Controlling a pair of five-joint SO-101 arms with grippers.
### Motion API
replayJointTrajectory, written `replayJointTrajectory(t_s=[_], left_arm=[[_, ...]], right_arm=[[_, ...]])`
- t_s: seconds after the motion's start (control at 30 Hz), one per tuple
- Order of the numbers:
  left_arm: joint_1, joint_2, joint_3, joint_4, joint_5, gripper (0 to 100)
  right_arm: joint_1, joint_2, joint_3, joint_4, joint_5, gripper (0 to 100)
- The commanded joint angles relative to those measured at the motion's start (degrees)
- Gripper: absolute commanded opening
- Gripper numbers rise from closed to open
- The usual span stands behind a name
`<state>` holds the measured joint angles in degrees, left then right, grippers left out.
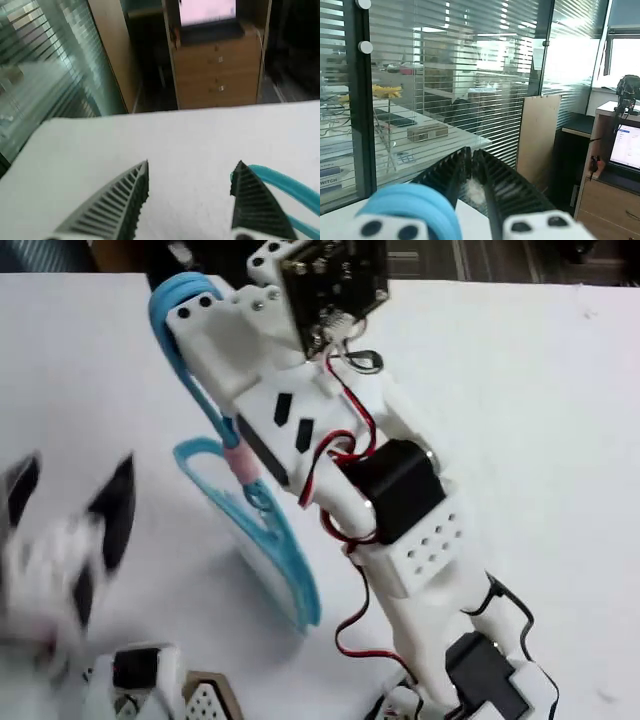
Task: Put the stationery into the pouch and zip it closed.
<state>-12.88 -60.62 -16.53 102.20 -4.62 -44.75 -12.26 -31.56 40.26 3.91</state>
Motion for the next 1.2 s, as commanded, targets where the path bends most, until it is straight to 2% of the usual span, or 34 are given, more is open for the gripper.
replayJointTrajectory(t_s=[0.0,0.2,0.27,0.37,0.4,0.6,0.73,0.83,0.9,1.0,1.17], left_arm=[[-0.2,-10.5,4.7,0.3,-0.3,27],[-0.2,-27.0,24.1,0.3,-0.3,28],[-0.3,-30.9,26.5,0.3,0.4,28],[-0.5,-36.1,26.6,0.3,6.2,28],[-0.5,-37.5,27.0,0.3,5.8,28],[-0.1,-37.8,36.5,-0.1,1.2,28],[2.0,-34.1,42.4,-4.7,-0.7,28],[7.9,-30.6,41.6,-6.9,-0.4,28],[10.2,-28.6,39.7,-7.0,1.3,28],[11.1,-26.9,35.4,-5.5,4.3,28],[10.8,-26.5,25.0,-2.5,4.0,28]], right_arm=[[-0.4,0.2,-0.4,-1.3,-0.3,1.6],[-0.6,2.4,-0.4,-1.3,-0.3,1.6],[-0.7,3.9,-0.4,-2.6,-0.7,1.6],[-2.2,6.7,-0.2,-7.5,-0.4,1.6],[-2.9,7.9,-0.3,-9.1,-0.3,1.6],[-5.8,12.6,-0.4,-14.8,2.8,1.6],[-6.8,16.1,-0.4,-20.4,3.0,1.6],[-6.6,19.6,-0.4,-24.4,3.6,1.6],[-6.5,22.1,-0.5,-26.0,6.7,1.6],[-6.5,25.2,-0.5,-29.1,9.8,1.6],[-6.0,27.7,-0.5,-31.3,11.2,1.6]])
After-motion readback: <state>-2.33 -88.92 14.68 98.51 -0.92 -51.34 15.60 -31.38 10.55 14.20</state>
